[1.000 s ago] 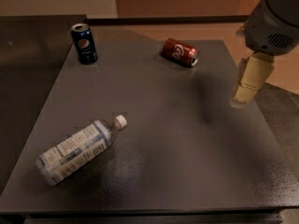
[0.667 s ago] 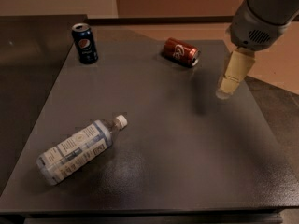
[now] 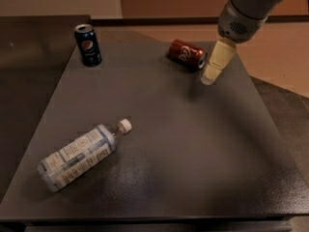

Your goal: Place coke can upright

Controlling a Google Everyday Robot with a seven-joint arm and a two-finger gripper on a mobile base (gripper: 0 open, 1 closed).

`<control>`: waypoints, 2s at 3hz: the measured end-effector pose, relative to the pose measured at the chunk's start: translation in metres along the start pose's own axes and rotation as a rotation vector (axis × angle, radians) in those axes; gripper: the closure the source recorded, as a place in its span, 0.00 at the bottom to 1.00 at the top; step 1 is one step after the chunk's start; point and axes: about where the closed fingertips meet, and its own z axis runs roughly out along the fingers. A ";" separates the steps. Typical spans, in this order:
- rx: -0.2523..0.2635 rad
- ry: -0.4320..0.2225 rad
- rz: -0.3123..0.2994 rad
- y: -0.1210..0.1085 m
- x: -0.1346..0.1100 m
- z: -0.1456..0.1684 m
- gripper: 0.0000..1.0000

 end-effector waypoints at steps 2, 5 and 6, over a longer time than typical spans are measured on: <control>-0.026 0.024 0.197 -0.044 -0.019 0.039 0.00; -0.057 0.136 0.336 -0.075 -0.038 0.099 0.00; -0.051 0.158 0.321 -0.084 -0.042 0.112 0.00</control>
Offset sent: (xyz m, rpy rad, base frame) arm 0.0901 0.0072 -0.0337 0.0670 0.1249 -0.3114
